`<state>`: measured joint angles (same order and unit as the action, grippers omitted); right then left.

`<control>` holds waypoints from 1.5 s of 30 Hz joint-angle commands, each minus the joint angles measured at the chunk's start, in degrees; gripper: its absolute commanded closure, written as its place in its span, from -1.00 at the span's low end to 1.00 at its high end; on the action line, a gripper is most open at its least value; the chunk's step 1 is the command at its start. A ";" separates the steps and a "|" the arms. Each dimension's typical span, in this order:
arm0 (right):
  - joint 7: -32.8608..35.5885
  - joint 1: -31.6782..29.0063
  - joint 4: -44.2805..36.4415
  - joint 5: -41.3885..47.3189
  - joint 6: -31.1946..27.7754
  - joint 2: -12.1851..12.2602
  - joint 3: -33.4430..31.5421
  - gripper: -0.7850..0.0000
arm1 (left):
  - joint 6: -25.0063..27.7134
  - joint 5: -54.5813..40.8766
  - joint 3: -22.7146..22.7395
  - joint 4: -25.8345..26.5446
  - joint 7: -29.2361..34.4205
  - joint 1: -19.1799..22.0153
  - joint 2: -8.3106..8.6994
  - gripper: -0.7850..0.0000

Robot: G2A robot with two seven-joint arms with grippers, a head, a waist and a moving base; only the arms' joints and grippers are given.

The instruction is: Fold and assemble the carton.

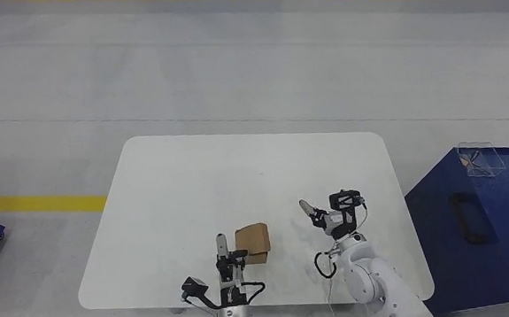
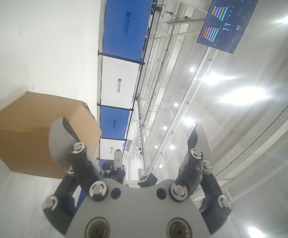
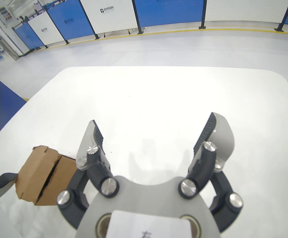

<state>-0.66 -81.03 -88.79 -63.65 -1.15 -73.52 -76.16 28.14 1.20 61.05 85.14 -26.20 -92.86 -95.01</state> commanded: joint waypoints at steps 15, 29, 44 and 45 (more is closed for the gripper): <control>0.41 -2.05 -2.75 0.17 -3.12 0.43 -1.96 -1.00 | 0.52 0.29 1.07 6.92 3.23 -2.94 1.02 -1.00; 14.15 -0.90 -3.51 -9.81 -6.16 0.70 3.12 -1.00 | -36.78 -2.87 15.62 28.32 36.18 -11.77 5.54 -1.00; 15.85 16.62 17.32 -9.91 -0.88 -4.81 21.77 -1.00 | -38.33 2.32 15.96 27.62 39.37 -10.57 6.32 -1.00; 15.62 17.46 18.25 -8.89 -1.33 -5.20 22.47 -1.00 | -38.29 4.35 16.01 28.19 39.82 -10.76 6.54 -1.00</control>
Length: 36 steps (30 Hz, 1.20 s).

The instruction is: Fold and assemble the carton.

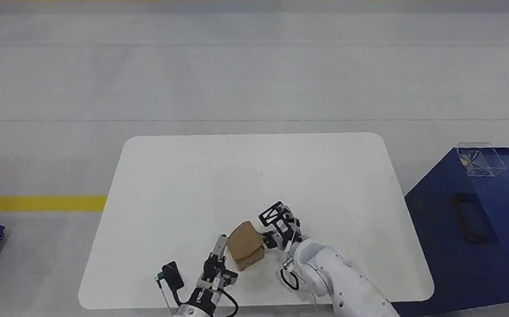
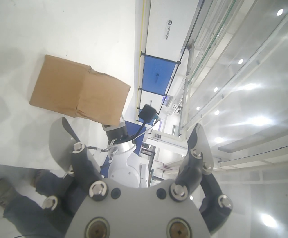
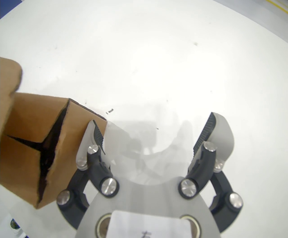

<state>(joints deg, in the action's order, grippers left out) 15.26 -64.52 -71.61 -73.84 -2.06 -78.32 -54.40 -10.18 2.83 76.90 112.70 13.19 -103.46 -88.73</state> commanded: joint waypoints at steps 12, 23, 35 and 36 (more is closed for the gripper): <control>-5.89 3.23 4.20 6.97 0.02 -1.89 0.76 -1.00 | 6.72 12.38 2.71 7.31 5.93 -3.99 2.26 -1.00; -12.77 -3.92 -7.08 7.08 -1.50 -0.24 -5.18 -1.00 | -6.80 24.87 5.19 7.82 13.75 0.75 3.59 -1.00; -6.84 -6.20 -10.98 2.31 -1.74 0.02 -4.01 -1.00 | -14.28 25.37 2.36 -4.83 20.91 11.50 4.14 -1.00; -6.71 -6.03 -10.68 2.32 -1.62 -0.07 -3.80 -1.00 | -14.10 25.11 2.22 -5.47 20.73 11.80 4.16 -1.00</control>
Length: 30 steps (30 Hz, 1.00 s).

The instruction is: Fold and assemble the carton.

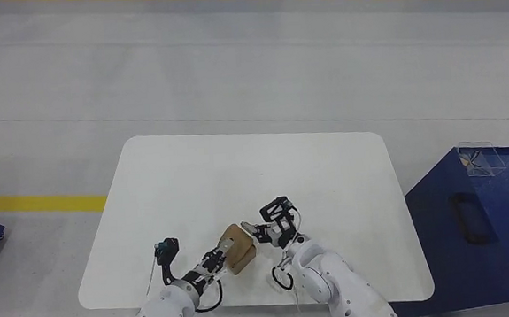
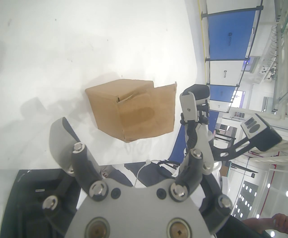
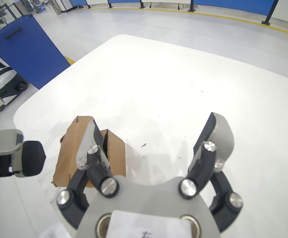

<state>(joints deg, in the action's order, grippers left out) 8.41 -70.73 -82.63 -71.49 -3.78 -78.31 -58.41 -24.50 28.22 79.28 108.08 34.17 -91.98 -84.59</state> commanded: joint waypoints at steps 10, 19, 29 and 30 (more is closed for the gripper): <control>1.15 1.35 2.24 -0.23 0.75 -0.74 1.77 -1.00 | 2.13 -3.96 0.02 -3.45 -2.52 0.75 0.39 -0.65; 1.19 1.87 3.31 -0.30 0.98 -1.20 2.50 -1.00 | 1.73 -4.43 -0.89 -4.75 -3.95 1.01 0.77 -0.39; 1.33 2.58 5.18 0.52 0.34 -1.63 2.78 -1.00 | 0.76 -4.61 -1.71 -4.56 -4.49 1.16 1.24 -0.36; 1.39 2.66 5.33 0.71 0.16 -1.66 2.73 -1.00 | 0.75 -4.75 -1.77 -4.55 -4.48 1.17 1.29 -0.34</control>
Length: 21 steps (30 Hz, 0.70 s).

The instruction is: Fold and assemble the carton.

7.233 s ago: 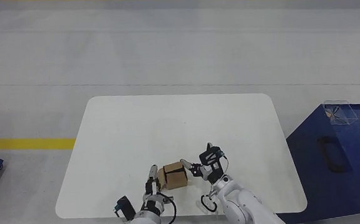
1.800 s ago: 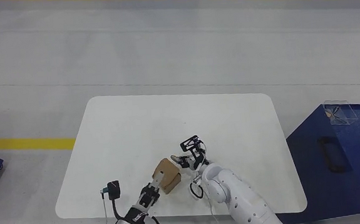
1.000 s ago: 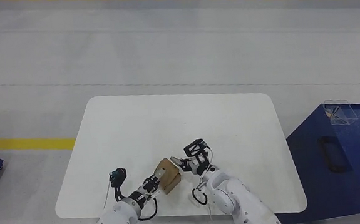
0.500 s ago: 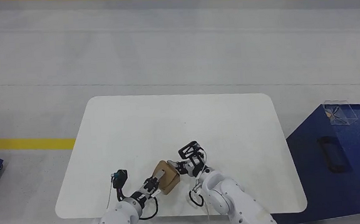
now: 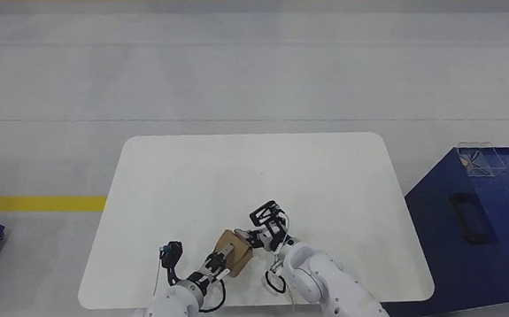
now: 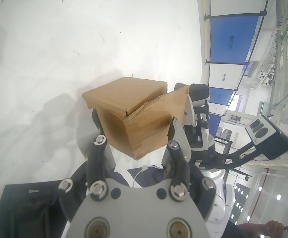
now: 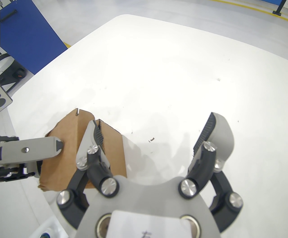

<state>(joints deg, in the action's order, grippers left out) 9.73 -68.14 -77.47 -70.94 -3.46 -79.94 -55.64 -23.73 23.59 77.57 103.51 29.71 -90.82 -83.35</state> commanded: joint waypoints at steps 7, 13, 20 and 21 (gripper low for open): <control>1.50 0.63 1.29 1.07 -2.00 -0.11 -0.36 -1.00 | -0.21 -0.64 -0.50 0.07 -0.37 0.08 0.37 -0.21; 2.31 1.09 1.74 2.19 -3.45 -0.10 -1.05 -1.00 | -0.60 -0.87 -1.00 0.16 -0.91 0.21 0.61 -0.18; 1.83 0.54 0.32 3.64 -3.73 0.20 -3.26 -1.00 | -0.45 -1.72 -1.12 0.49 -1.41 0.04 0.91 -0.11; 2.12 0.52 0.20 3.53 -3.79 0.23 -3.40 -1.00 | -0.56 -1.79 -1.17 0.45 -1.35 0.06 0.96 -0.09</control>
<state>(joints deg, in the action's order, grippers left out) 11.52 -67.60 -77.18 -67.32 -7.18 -79.75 -58.87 -24.17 21.87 76.46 104.01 28.32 -90.77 -82.45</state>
